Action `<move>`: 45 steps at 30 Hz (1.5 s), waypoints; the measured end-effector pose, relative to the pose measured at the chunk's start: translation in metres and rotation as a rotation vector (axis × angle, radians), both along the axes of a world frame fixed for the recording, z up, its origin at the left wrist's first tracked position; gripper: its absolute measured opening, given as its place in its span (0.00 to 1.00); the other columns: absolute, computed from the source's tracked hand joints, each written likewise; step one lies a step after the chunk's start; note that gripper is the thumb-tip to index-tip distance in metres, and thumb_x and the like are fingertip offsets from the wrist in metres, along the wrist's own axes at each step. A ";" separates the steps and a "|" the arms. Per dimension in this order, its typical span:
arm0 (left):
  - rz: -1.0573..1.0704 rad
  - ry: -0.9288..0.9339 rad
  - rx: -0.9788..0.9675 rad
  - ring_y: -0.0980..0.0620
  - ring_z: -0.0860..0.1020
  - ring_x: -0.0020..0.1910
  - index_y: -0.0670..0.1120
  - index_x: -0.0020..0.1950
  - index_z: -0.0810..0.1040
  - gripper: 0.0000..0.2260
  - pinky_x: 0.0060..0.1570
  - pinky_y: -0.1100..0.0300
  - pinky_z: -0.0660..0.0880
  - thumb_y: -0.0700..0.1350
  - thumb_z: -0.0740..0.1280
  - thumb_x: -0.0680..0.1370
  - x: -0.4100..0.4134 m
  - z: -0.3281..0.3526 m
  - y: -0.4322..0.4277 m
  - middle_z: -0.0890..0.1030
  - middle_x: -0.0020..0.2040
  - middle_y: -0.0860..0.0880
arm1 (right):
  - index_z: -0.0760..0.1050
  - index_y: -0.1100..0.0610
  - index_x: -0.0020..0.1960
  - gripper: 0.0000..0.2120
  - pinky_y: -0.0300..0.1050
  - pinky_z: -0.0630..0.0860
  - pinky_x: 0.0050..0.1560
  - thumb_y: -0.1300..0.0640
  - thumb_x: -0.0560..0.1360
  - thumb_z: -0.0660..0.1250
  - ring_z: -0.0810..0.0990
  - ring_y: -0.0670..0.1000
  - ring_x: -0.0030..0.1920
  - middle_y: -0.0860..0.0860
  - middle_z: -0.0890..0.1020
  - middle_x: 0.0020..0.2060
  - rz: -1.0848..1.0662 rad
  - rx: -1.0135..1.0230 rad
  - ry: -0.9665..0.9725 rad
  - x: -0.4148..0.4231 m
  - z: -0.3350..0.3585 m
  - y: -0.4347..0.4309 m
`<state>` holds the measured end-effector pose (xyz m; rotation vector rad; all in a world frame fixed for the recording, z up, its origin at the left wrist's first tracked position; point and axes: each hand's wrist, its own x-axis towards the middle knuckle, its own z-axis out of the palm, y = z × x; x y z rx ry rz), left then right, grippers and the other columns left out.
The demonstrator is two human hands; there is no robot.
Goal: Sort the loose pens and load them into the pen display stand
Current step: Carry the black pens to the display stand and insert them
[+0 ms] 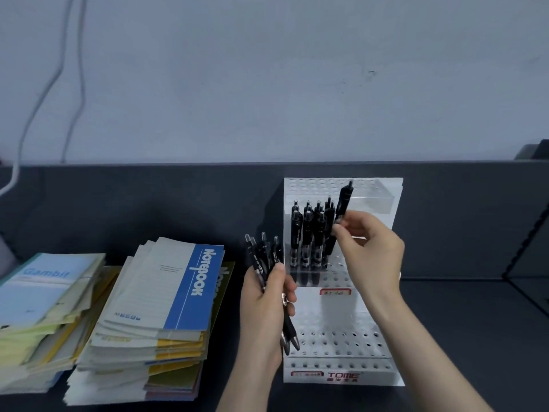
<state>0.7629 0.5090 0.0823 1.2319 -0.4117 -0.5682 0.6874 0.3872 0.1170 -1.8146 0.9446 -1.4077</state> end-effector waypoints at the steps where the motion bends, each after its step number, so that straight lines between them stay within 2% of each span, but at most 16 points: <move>1: -0.005 0.003 -0.002 0.55 0.72 0.30 0.43 0.48 0.73 0.05 0.27 0.61 0.69 0.44 0.63 0.81 0.000 0.000 0.000 0.77 0.33 0.48 | 0.81 0.51 0.49 0.07 0.25 0.73 0.42 0.60 0.72 0.72 0.80 0.37 0.38 0.38 0.81 0.37 -0.005 0.003 0.039 0.000 -0.002 0.000; 5: -0.017 -0.011 0.003 0.54 0.73 0.30 0.42 0.48 0.73 0.05 0.28 0.61 0.69 0.43 0.62 0.81 0.001 0.000 0.001 0.77 0.35 0.47 | 0.81 0.50 0.47 0.05 0.20 0.67 0.36 0.57 0.71 0.72 0.75 0.27 0.38 0.36 0.79 0.34 -0.047 0.037 0.181 0.000 -0.008 0.004; 8: -0.018 -0.028 0.011 0.54 0.73 0.31 0.43 0.48 0.74 0.05 0.29 0.61 0.70 0.44 0.63 0.81 0.001 -0.001 0.001 0.77 0.36 0.47 | 0.82 0.52 0.47 0.05 0.18 0.65 0.36 0.57 0.71 0.72 0.75 0.31 0.33 0.37 0.78 0.33 -0.049 0.041 0.281 -0.003 -0.012 0.007; 12: -0.029 -0.029 0.021 0.54 0.73 0.31 0.45 0.48 0.75 0.04 0.30 0.59 0.70 0.45 0.63 0.80 0.001 -0.003 0.001 0.77 0.35 0.48 | 0.80 0.51 0.47 0.04 0.18 0.64 0.37 0.55 0.73 0.70 0.70 0.31 0.33 0.39 0.78 0.34 -0.047 -0.010 0.399 -0.005 -0.011 0.008; 14: -0.044 -0.048 0.037 0.54 0.73 0.31 0.47 0.49 0.76 0.04 0.31 0.60 0.70 0.47 0.64 0.80 0.001 -0.004 0.002 0.76 0.34 0.48 | 0.81 0.51 0.48 0.04 0.20 0.66 0.36 0.56 0.73 0.70 0.73 0.33 0.34 0.39 0.79 0.35 -0.023 0.008 0.420 -0.006 -0.010 0.005; 16: -0.060 -0.086 0.041 0.55 0.74 0.32 0.48 0.50 0.76 0.04 0.31 0.63 0.71 0.47 0.64 0.80 0.000 -0.004 0.004 0.77 0.36 0.48 | 0.81 0.51 0.50 0.07 0.26 0.71 0.41 0.57 0.72 0.72 0.79 0.38 0.39 0.39 0.81 0.37 -0.010 -0.005 0.371 -0.010 -0.013 0.004; 18: -0.075 -0.129 0.024 0.57 0.76 0.32 0.47 0.50 0.76 0.04 0.30 0.66 0.72 0.46 0.64 0.80 -0.002 -0.002 0.005 0.78 0.37 0.48 | 0.82 0.50 0.50 0.08 0.38 0.77 0.47 0.57 0.72 0.72 0.81 0.40 0.40 0.38 0.82 0.37 -0.025 -0.021 0.236 -0.017 -0.015 0.012; 20: -0.106 -0.175 0.008 0.58 0.77 0.34 0.47 0.51 0.77 0.04 0.32 0.66 0.74 0.44 0.64 0.80 -0.004 0.000 0.005 0.79 0.38 0.50 | 0.83 0.49 0.45 0.05 0.34 0.76 0.45 0.58 0.72 0.72 0.80 0.40 0.40 0.38 0.82 0.35 0.025 0.002 0.124 -0.022 -0.016 0.023; 22: -0.141 -0.213 0.004 0.58 0.78 0.35 0.47 0.52 0.77 0.04 0.33 0.65 0.74 0.43 0.64 0.80 -0.007 0.001 0.005 0.80 0.37 0.52 | 0.82 0.47 0.41 0.06 0.29 0.75 0.42 0.57 0.73 0.71 0.80 0.39 0.40 0.40 0.83 0.34 0.152 0.082 0.091 -0.023 -0.014 0.034; 25: -0.188 -0.237 0.006 0.57 0.78 0.35 0.47 0.53 0.77 0.04 0.34 0.64 0.75 0.41 0.64 0.80 -0.011 0.000 0.004 0.80 0.36 0.53 | 0.82 0.47 0.38 0.07 0.33 0.76 0.39 0.57 0.73 0.71 0.80 0.41 0.35 0.43 0.84 0.33 0.279 0.188 0.065 -0.021 -0.014 0.040; 30: -0.220 -0.217 0.007 0.56 0.79 0.36 0.47 0.54 0.78 0.05 0.34 0.62 0.75 0.42 0.65 0.80 -0.015 0.000 0.002 0.82 0.39 0.52 | 0.82 0.51 0.39 0.02 0.38 0.74 0.38 0.57 0.70 0.74 0.78 0.42 0.33 0.48 0.83 0.31 0.289 0.264 -0.004 -0.024 -0.016 0.039; 33: -0.183 -0.174 0.001 0.55 0.80 0.35 0.46 0.53 0.78 0.04 0.34 0.62 0.77 0.43 0.64 0.80 -0.015 0.000 0.001 0.82 0.40 0.50 | 0.82 0.53 0.39 0.02 0.42 0.77 0.39 0.59 0.69 0.74 0.79 0.44 0.34 0.50 0.83 0.32 0.261 0.279 -0.095 -0.027 -0.006 0.038; 37: -0.044 -0.098 0.049 0.57 0.77 0.32 0.44 0.49 0.76 0.06 0.30 0.65 0.74 0.46 0.64 0.80 -0.006 -0.006 0.002 0.80 0.38 0.49 | 0.80 0.51 0.39 0.04 0.41 0.78 0.39 0.59 0.72 0.72 0.81 0.46 0.33 0.49 0.83 0.31 0.132 0.126 -0.303 -0.036 0.022 0.024; 40: 0.002 -0.074 0.058 0.55 0.72 0.29 0.40 0.46 0.75 0.09 0.27 0.65 0.70 0.47 0.64 0.80 -0.002 -0.009 0.002 0.75 0.34 0.47 | 0.79 0.48 0.40 0.05 0.37 0.78 0.42 0.58 0.72 0.71 0.82 0.46 0.36 0.45 0.83 0.33 0.041 -0.069 -0.252 -0.037 0.035 0.017; 43: -0.012 -0.095 0.065 0.56 0.70 0.27 0.41 0.44 0.74 0.09 0.25 0.65 0.68 0.46 0.64 0.80 -0.004 -0.008 0.002 0.74 0.32 0.49 | 0.80 0.50 0.44 0.04 0.30 0.75 0.42 0.59 0.73 0.71 0.81 0.42 0.38 0.40 0.81 0.35 0.005 -0.178 -0.146 -0.032 0.036 0.014; 45: -0.018 -0.099 0.060 0.57 0.70 0.27 0.43 0.44 0.73 0.08 0.26 0.64 0.68 0.45 0.64 0.80 -0.005 -0.008 0.003 0.74 0.31 0.50 | 0.81 0.51 0.45 0.03 0.31 0.76 0.43 0.59 0.73 0.71 0.81 0.41 0.37 0.39 0.81 0.36 0.002 -0.210 -0.078 -0.027 0.033 0.011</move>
